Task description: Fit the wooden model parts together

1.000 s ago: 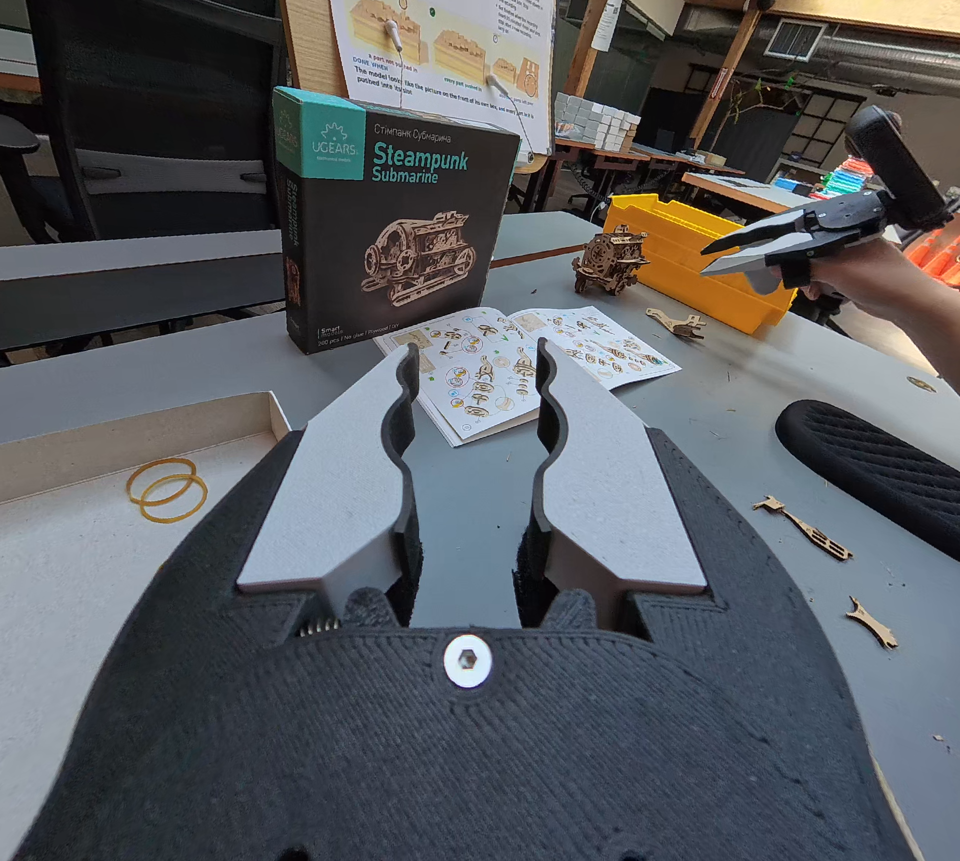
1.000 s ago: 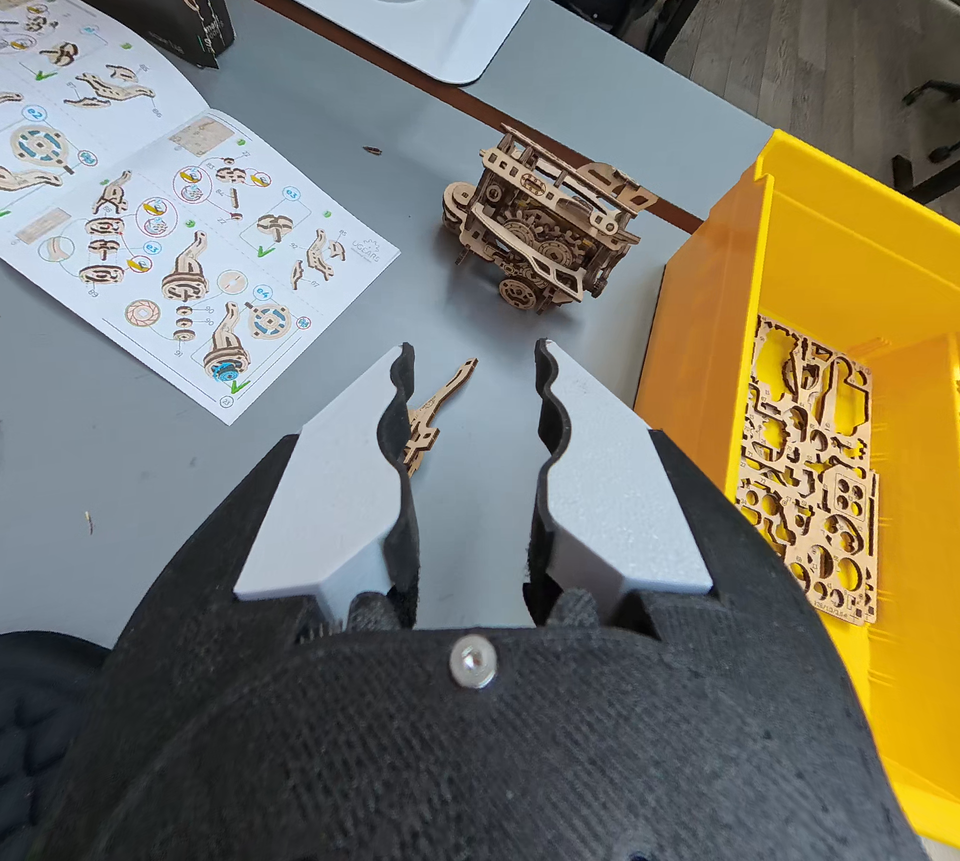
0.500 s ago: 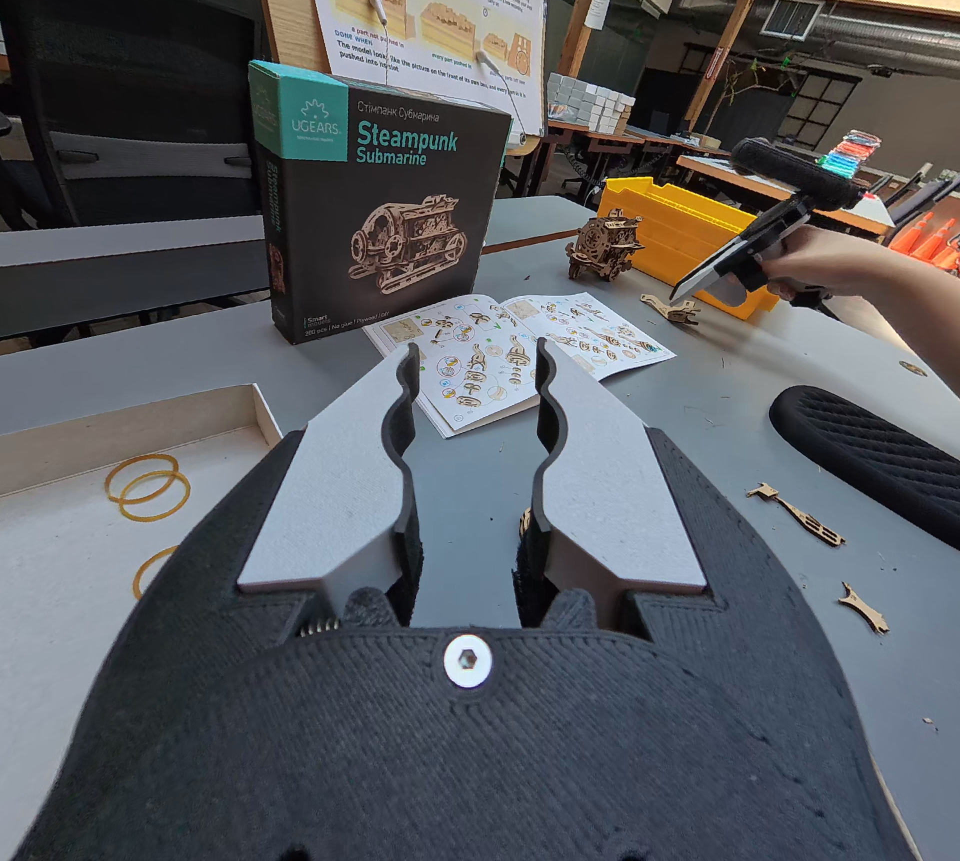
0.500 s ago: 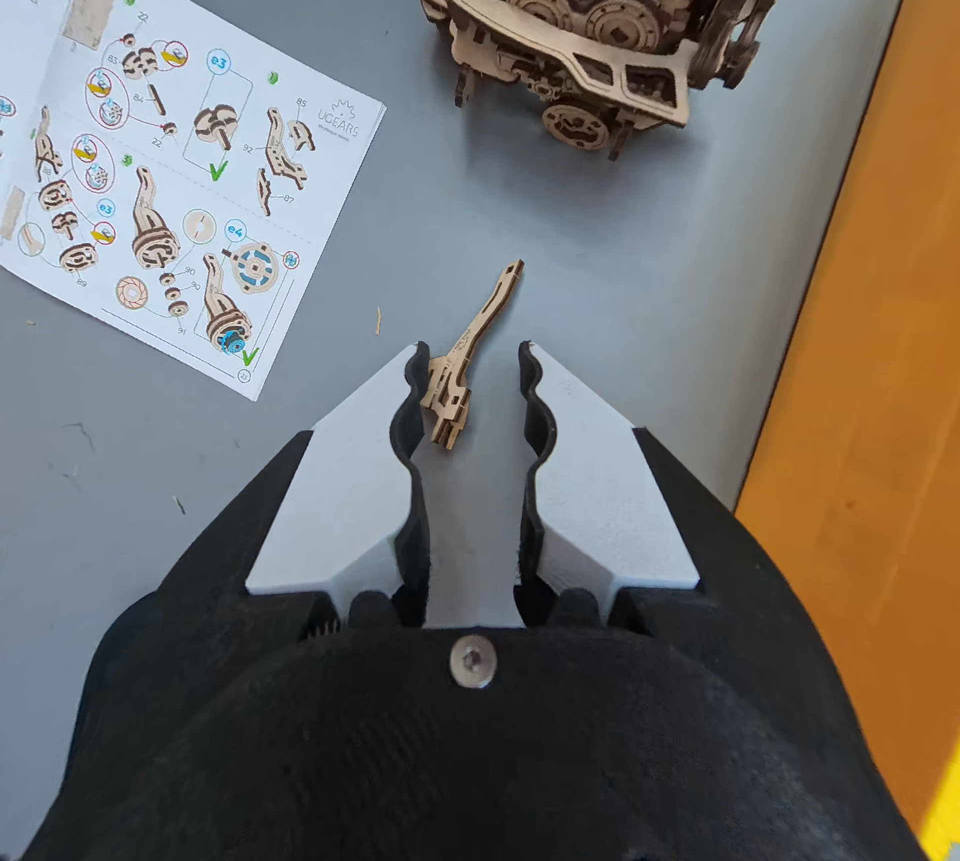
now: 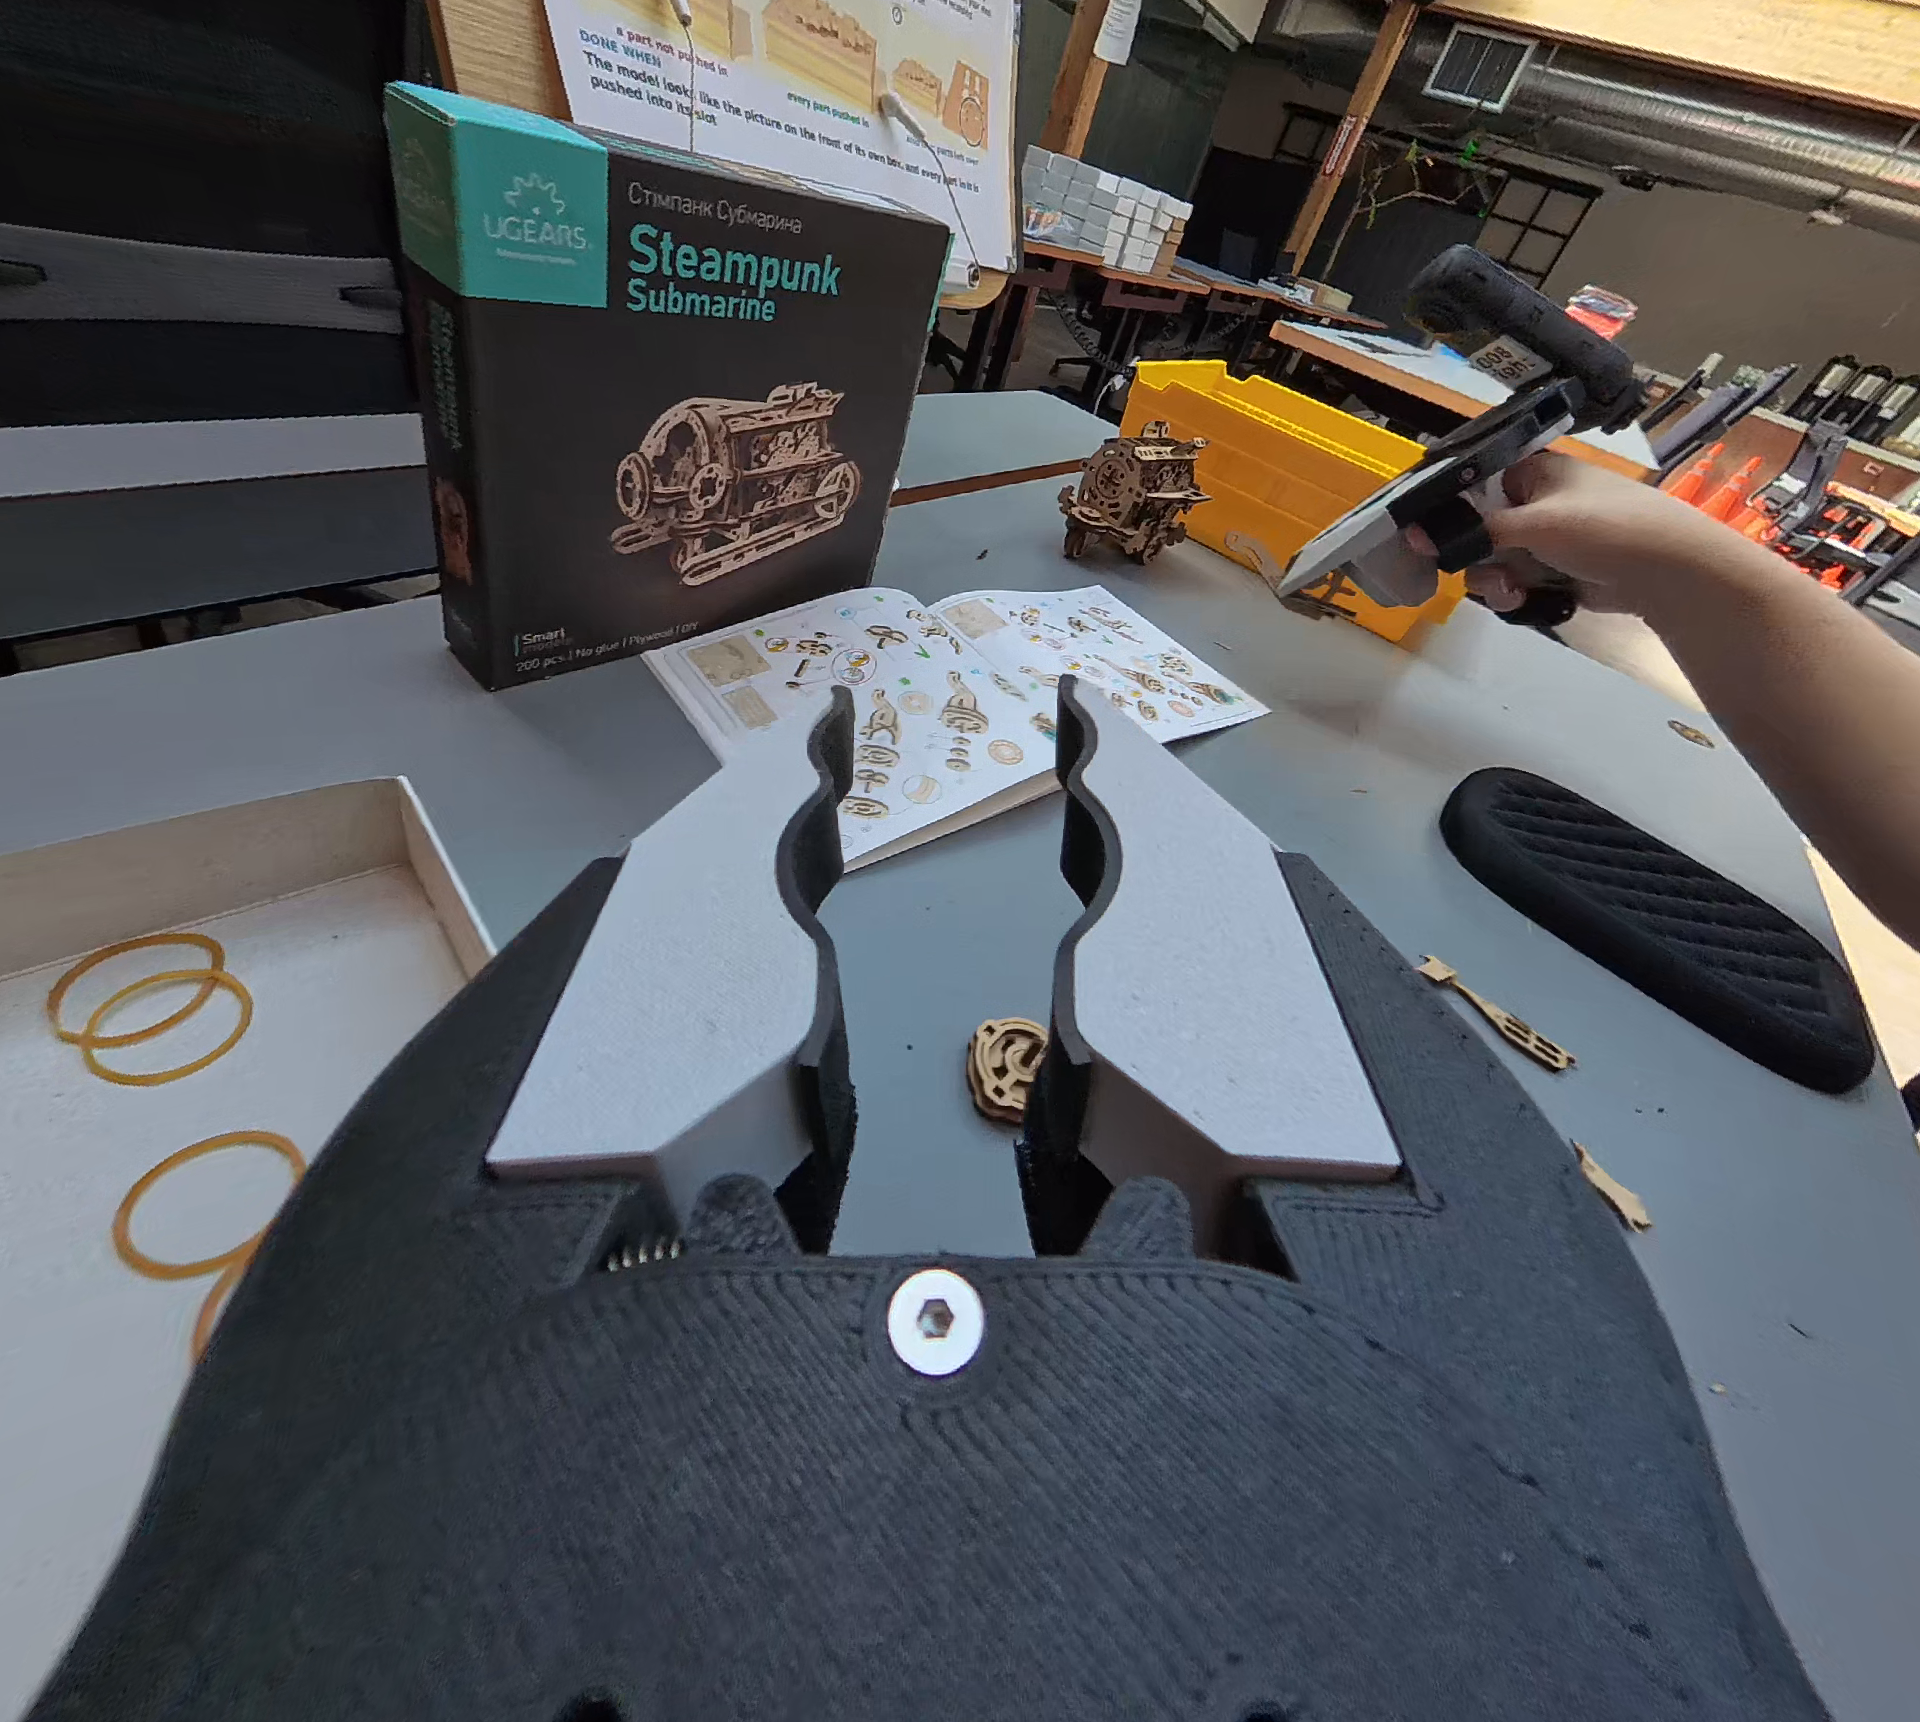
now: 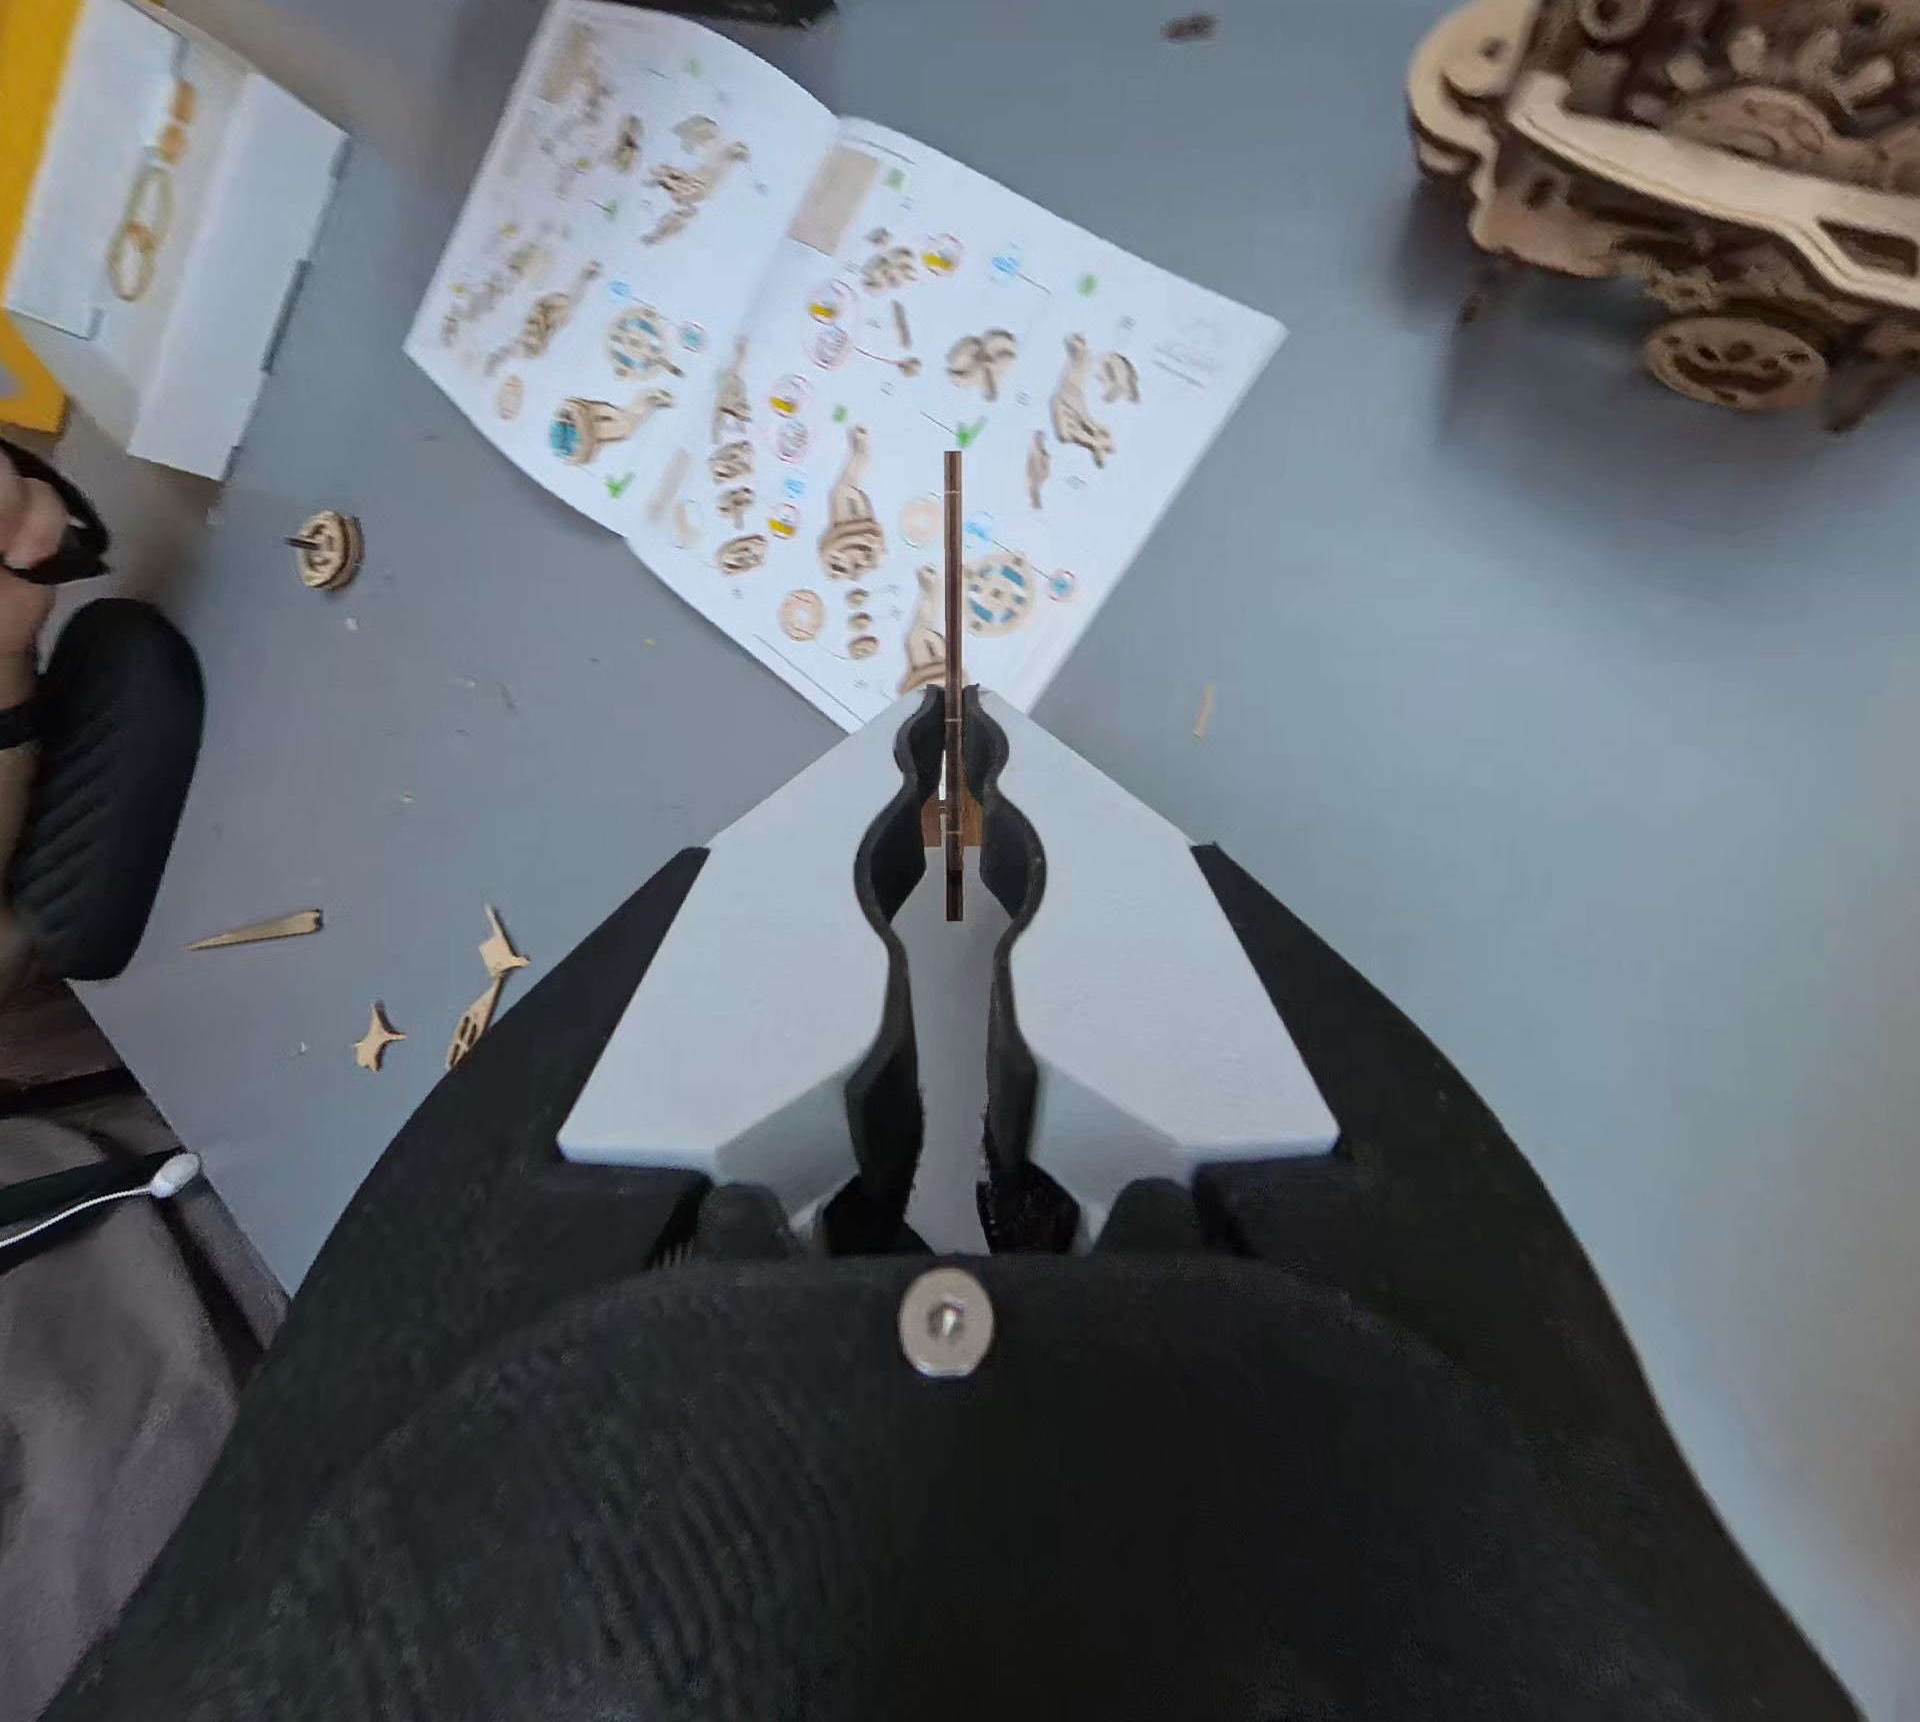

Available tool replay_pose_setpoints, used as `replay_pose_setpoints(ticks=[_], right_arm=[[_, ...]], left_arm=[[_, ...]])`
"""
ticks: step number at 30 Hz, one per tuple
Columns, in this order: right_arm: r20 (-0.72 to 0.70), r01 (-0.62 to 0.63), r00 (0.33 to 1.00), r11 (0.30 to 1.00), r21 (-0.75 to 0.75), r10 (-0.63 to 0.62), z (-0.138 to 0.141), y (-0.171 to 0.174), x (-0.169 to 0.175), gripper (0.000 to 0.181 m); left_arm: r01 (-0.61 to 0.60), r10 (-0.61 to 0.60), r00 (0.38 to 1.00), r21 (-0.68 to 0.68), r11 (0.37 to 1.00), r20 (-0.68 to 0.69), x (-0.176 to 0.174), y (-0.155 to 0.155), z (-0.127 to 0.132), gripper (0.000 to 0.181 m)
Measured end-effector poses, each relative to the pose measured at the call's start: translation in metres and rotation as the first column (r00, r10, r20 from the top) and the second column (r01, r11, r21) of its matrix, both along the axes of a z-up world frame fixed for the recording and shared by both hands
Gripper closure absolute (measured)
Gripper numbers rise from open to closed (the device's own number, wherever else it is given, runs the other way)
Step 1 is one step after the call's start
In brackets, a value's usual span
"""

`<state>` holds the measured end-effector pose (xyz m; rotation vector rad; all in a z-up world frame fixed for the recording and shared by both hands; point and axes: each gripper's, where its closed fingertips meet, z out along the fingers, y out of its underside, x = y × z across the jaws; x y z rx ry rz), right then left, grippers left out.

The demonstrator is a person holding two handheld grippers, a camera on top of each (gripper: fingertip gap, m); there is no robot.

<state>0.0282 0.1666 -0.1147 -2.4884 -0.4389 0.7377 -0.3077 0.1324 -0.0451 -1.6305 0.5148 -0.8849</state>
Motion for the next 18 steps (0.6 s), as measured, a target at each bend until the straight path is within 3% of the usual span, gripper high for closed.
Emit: replay_pose_setpoints(ticks=[4, 6, 9, 12, 14, 18], right_arm=[[-0.195, -0.084, 0.969, 0.946, 0.312, 0.150, 0.065, -0.023, -0.074, 0.180], [-0.316, -0.082, 0.925, 0.923, 0.376, 0.211, 0.084, -0.040, -0.110, 0.180], [-0.510, -0.060, 0.821, 0.927, 0.370, 0.257, 0.097, -0.062, -0.155, 0.180], [-0.626, -0.064, 0.739, 0.951, 0.302, 0.249, 0.093, -0.081, -0.188, 0.180], [-0.687, -0.051, 0.690, 0.963, 0.266, 0.227, 0.092, -0.091, -0.201, 0.180], [-0.729, -0.016, 0.660, 0.974, 0.228, 0.181, 0.088, -0.102, -0.214, 0.180]], left_arm=[[0.149, -0.147, 0.985, -0.010, 0.989, 0.092, 0.028, -0.026, 0.018, 0.146], [0.231, -0.229, 0.971, -0.014, 0.973, 0.074, 0.048, -0.042, 0.019, 0.144], [0.298, -0.298, 0.954, -0.010, 0.955, -0.024, 0.078, -0.064, 0.010, 0.134], [0.293, -0.290, 0.944, -0.003, 0.956, -0.160, 0.101, -0.078, -0.003, 0.125], [0.271, -0.269, 0.948, -0.012, 0.963, -0.171, 0.109, -0.083, -0.004, 0.126], [0.275, -0.284, 0.950, -0.087, 0.958, -0.130, 0.120, -0.094, -0.016, 0.129]])
